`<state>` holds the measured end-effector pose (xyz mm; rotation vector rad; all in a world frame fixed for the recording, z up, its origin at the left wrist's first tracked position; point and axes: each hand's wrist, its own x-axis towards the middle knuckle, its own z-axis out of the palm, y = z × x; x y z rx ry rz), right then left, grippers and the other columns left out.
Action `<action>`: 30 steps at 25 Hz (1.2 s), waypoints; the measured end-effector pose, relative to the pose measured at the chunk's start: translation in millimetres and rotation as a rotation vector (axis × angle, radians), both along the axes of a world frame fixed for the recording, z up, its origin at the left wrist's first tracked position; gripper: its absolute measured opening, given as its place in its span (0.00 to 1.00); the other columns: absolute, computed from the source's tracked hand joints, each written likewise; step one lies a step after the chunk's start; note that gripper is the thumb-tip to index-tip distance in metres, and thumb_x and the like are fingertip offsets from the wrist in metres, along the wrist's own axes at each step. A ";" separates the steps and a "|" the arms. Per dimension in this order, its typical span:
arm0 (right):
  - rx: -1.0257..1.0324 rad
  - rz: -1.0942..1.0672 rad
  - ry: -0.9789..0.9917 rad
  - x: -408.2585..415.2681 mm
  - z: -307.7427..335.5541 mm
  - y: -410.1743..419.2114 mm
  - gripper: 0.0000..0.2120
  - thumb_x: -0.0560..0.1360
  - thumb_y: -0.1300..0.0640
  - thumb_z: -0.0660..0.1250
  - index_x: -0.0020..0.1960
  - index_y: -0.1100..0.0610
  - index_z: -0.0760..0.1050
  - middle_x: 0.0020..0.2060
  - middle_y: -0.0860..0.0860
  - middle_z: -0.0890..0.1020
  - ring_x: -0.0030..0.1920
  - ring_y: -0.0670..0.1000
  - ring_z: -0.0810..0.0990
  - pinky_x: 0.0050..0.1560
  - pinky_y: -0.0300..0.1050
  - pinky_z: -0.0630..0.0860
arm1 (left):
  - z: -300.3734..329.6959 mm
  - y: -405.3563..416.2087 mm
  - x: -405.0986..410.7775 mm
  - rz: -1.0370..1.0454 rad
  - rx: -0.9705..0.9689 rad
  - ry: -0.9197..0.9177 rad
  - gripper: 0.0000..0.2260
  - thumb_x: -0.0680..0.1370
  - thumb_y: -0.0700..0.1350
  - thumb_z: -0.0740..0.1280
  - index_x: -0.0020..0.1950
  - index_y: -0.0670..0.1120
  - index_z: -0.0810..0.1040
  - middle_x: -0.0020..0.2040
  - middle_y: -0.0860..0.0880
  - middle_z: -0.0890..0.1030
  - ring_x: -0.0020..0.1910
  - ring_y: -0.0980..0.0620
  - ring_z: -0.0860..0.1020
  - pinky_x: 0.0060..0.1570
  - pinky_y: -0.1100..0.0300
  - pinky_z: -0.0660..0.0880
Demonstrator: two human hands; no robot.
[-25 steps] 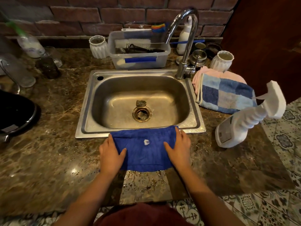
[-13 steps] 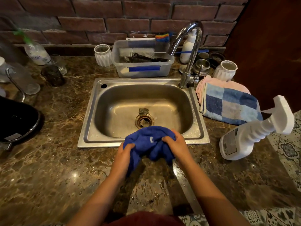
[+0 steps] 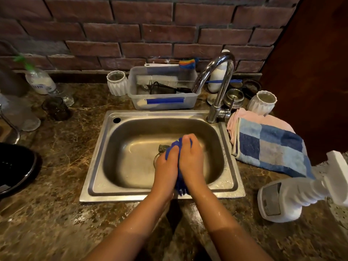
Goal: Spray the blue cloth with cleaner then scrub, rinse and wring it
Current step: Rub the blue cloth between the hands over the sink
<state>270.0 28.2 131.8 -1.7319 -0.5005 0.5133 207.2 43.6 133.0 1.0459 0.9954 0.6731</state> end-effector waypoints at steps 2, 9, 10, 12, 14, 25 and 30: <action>-0.049 0.028 0.383 23.8 -2.8 6.7 0.15 0.79 0.59 0.54 0.34 0.54 0.67 0.27 0.49 0.71 0.30 0.48 0.69 0.31 0.38 0.69 | -8.4 -3.8 2.6 -0.128 0.198 0.096 0.13 0.76 0.47 0.60 0.32 0.53 0.77 0.27 0.55 0.79 0.30 0.59 0.76 0.29 0.69 0.71; 0.263 0.077 -0.013 34.8 1.4 -5.6 0.08 0.71 0.53 0.66 0.46 0.40 0.72 0.45 0.39 0.77 0.49 0.40 0.75 0.51 0.36 0.71 | -12.4 26.5 9.0 -0.039 -0.421 -0.406 0.16 0.79 0.53 0.53 0.57 0.48 0.76 0.50 0.46 0.84 0.48 0.50 0.82 0.43 0.57 0.79; 0.235 0.121 -0.173 28.8 1.3 -7.6 0.09 0.70 0.51 0.65 0.46 0.38 0.72 0.50 0.39 0.75 0.53 0.39 0.72 0.55 0.32 0.68 | -5.7 31.1 13.3 -0.037 -0.542 -0.472 0.19 0.79 0.55 0.53 0.58 0.45 0.76 0.49 0.44 0.84 0.48 0.48 0.82 0.45 0.55 0.79; 0.149 0.183 -0.382 20.1 -2.3 -3.8 0.09 0.70 0.50 0.64 0.49 0.41 0.73 0.55 0.44 0.71 0.58 0.40 0.66 0.58 0.27 0.61 | 3.1 30.0 25.3 -0.038 -0.564 -0.531 0.17 0.80 0.50 0.53 0.56 0.42 0.75 0.48 0.44 0.81 0.49 0.49 0.80 0.49 0.58 0.76; 0.110 0.203 -0.334 21.3 -0.1 8.4 0.08 0.73 0.51 0.61 0.50 0.50 0.73 0.51 0.48 0.71 0.55 0.46 0.68 0.54 0.28 0.63 | 4.9 25.1 38.8 -0.007 -0.364 -0.393 0.11 0.80 0.45 0.54 0.48 0.45 0.75 0.43 0.47 0.77 0.44 0.53 0.77 0.45 0.63 0.75; 0.191 0.025 0.606 74.5 -8.3 24.2 0.10 0.77 0.61 0.56 0.37 0.54 0.70 0.32 0.51 0.75 0.33 0.50 0.76 0.36 0.41 0.72 | -6.9 40.3 45.9 0.017 -0.192 -0.186 0.11 0.80 0.47 0.55 0.48 0.49 0.77 0.43 0.47 0.82 0.43 0.52 0.81 0.40 0.60 0.78; 0.053 0.268 -0.197 43.1 -6.6 21.5 0.18 0.76 0.52 0.51 0.63 0.41 0.69 0.69 0.51 0.64 0.68 0.47 0.63 0.65 0.38 0.64 | 3.9 50.0 57.0 -0.119 -0.366 -0.182 0.16 0.80 0.51 0.53 0.61 0.46 0.73 0.40 0.52 0.81 0.37 0.56 0.80 0.39 0.60 0.78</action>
